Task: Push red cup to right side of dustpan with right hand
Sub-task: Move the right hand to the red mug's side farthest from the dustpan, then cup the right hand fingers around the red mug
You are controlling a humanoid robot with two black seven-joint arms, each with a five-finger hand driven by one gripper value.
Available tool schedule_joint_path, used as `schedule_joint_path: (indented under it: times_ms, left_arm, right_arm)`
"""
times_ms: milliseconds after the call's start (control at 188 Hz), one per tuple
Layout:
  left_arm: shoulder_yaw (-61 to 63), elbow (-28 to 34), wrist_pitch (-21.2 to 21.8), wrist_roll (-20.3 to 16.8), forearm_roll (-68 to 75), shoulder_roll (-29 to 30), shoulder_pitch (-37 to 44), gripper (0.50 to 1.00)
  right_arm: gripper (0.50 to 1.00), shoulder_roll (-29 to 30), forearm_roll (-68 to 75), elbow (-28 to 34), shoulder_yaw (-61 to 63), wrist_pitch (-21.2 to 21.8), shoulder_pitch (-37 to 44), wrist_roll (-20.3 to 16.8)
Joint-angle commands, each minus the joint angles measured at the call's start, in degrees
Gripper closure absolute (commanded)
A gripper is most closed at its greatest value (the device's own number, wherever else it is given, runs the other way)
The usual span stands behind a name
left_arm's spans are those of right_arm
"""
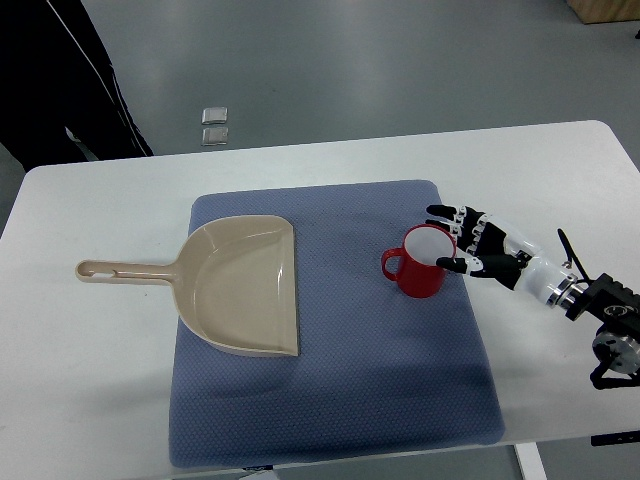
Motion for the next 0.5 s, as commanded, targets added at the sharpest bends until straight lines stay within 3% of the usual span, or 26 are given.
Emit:
schedule_joint_path:
  times_ms: [0, 493]
  left_arm:
    - [0.0, 0.0, 0.0, 0.0, 0.0, 0.0, 0.0, 0.500]
    - [0.0, 0.0, 0.0, 0.0, 0.0, 0.0, 0.0, 0.500]
  right_arm:
    - [0.568, -0.2, -0.1, 0.0, -0.1, 0.5, 0.1, 0.0]
    - [0.568, 0.5, -3.0, 2.4, -0.2, -0.9, 0.1, 0.0]
